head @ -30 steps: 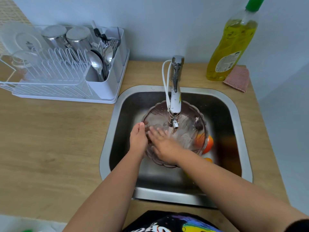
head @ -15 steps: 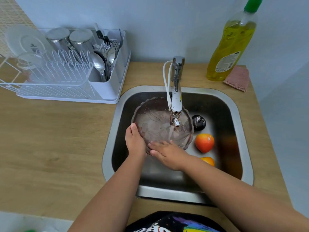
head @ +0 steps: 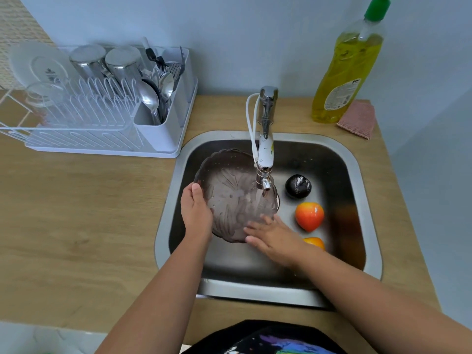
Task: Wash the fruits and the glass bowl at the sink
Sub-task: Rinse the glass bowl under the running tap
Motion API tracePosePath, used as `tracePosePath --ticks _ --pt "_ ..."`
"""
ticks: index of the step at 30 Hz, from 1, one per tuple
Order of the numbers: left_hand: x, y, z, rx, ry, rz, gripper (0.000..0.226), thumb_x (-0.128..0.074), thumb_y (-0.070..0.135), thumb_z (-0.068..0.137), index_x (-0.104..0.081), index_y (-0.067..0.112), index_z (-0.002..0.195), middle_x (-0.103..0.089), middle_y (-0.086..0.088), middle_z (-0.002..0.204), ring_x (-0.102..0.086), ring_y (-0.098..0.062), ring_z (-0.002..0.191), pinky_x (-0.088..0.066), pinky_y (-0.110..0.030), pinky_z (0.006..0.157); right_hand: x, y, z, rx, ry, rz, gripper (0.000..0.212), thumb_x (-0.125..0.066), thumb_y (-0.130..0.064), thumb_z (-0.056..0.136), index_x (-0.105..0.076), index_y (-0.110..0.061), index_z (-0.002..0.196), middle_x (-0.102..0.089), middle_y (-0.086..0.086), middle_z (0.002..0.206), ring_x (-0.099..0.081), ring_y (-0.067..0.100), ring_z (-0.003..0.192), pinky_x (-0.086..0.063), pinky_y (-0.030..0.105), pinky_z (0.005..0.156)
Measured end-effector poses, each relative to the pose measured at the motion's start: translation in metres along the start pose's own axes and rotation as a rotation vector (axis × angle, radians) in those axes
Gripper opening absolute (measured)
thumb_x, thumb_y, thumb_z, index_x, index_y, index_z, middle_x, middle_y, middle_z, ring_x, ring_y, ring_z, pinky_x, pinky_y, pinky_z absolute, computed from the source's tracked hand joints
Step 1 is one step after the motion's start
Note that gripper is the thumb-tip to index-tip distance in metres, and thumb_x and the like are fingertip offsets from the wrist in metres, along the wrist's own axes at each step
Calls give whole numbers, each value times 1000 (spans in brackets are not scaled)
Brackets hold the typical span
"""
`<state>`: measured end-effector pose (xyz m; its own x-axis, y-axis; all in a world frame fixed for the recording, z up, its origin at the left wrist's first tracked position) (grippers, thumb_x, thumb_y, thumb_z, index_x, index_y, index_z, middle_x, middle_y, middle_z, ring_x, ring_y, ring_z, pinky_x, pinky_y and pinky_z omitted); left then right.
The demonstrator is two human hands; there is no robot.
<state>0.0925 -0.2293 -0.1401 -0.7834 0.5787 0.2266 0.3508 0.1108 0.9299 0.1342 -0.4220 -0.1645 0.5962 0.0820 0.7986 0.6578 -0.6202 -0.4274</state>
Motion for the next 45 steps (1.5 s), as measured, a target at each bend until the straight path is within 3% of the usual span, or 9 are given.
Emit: tracePosePath --ticks 3,7,16,22,28,32,37,41,45 --pt "4 0 -2 1 6 12 47 -31 61 92 -57 30 115 -63 -2 113 -62 -26 109 -53 -56 96 9 24 -2 -97 14 -111 68 -10 -61 96 -36 -27 149 -27 -9 160 -9 25 151 -1 51 118" --pt "3 6 -9 -23 26 2 47 -32 63 89 -58 31 111 -63 -1 110 -62 -25 108 -53 -56 97 3 -8 -1 44 -31 -96 102 11 -69 74 -34 -19 150 -29 1 160 -18 24 149 -5 43 120" --pt "17 21 -16 -233 64 112 44 -39 49 100 -59 19 126 -61 -1 117 -57 -18 112 -47 -46 102 7 30 18 -68 59 -198 77 0 -61 90 -30 -26 152 -17 -4 163 4 31 151 11 46 117" --pt "17 12 -25 -39 45 8 36 -39 54 98 -59 28 111 -64 3 110 -61 -18 107 -50 -49 100 16 16 55 -231 172 -155 72 -14 -55 99 2 -13 156 9 8 164 15 28 150 22 42 112" --pt "18 7 -26 83 25 -82 37 -38 48 101 -63 23 115 -67 -3 111 -64 -22 108 -54 -46 96 22 -20 82 -279 161 157 70 -10 -59 98 22 -26 150 29 -6 156 26 21 144 5 51 121" --pt "10 4 -31 172 -39 -157 27 -40 41 104 -64 28 103 -68 -1 104 -66 -16 101 -55 -39 91 33 -53 87 -103 193 245 69 -19 -53 101 17 -23 152 35 -2 155 29 19 143 13 46 119" --pt "14 2 -28 231 -74 -163 24 -39 36 105 -60 30 96 -66 2 103 -63 -10 98 -49 -31 90 24 -64 72 230 86 219 57 -24 -39 105 0 -28 155 9 -9 163 7 18 150 6 43 122" --pt "13 -1 -26 256 -131 -91 40 -40 55 96 -64 28 110 -70 -3 112 -66 -23 109 -53 -48 98 35 -40 77 161 134 13 55 -22 -41 105 2 -33 154 11 -14 161 17 20 148 13 43 119" --pt "12 4 -30 244 -125 -65 43 -38 52 100 -63 22 119 -69 -4 113 -65 -21 107 -54 -46 97 47 2 73 -28 175 -137 57 -14 -49 102 16 -35 149 23 -17 157 17 16 148 12 44 120"
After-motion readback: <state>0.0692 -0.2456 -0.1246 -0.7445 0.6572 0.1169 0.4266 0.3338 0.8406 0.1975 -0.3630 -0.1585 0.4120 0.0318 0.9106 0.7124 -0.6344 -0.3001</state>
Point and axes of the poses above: each hand's wrist, its own z-axis towards the middle knuckle, its own x-axis out of the back of the hand, y = z × x, the point moved 2 cm from there along z, towards the middle knuckle
